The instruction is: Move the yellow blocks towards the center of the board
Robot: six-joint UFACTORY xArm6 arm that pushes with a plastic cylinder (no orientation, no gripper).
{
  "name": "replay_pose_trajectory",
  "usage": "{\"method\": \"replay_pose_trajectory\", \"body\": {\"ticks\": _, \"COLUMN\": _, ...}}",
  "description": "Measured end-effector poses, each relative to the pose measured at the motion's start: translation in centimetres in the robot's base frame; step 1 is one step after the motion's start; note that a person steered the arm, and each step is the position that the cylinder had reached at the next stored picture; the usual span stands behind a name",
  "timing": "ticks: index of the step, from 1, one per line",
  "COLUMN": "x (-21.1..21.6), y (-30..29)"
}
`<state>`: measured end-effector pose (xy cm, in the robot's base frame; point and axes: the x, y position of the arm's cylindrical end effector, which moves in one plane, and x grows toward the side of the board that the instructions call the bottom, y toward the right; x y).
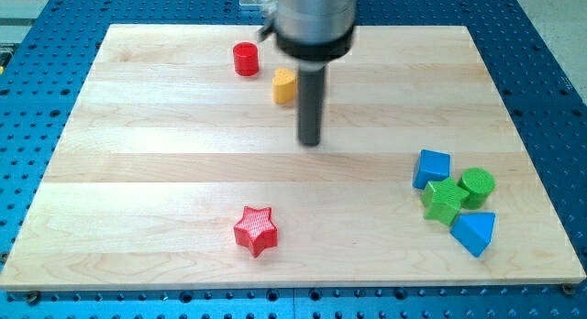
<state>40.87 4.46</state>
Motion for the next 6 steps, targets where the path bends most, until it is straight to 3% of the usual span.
{"method": "replay_pose_trajectory", "body": {"ticks": 1, "x": -8.1, "y": 3.6}}
{"method": "replay_pose_trajectory", "body": {"ticks": 2, "x": -11.9, "y": 3.5}}
{"method": "replay_pose_trajectory", "body": {"ticks": 4, "x": -5.9, "y": -3.8}}
{"method": "replay_pose_trajectory", "body": {"ticks": 6, "x": -7.2, "y": -4.4}}
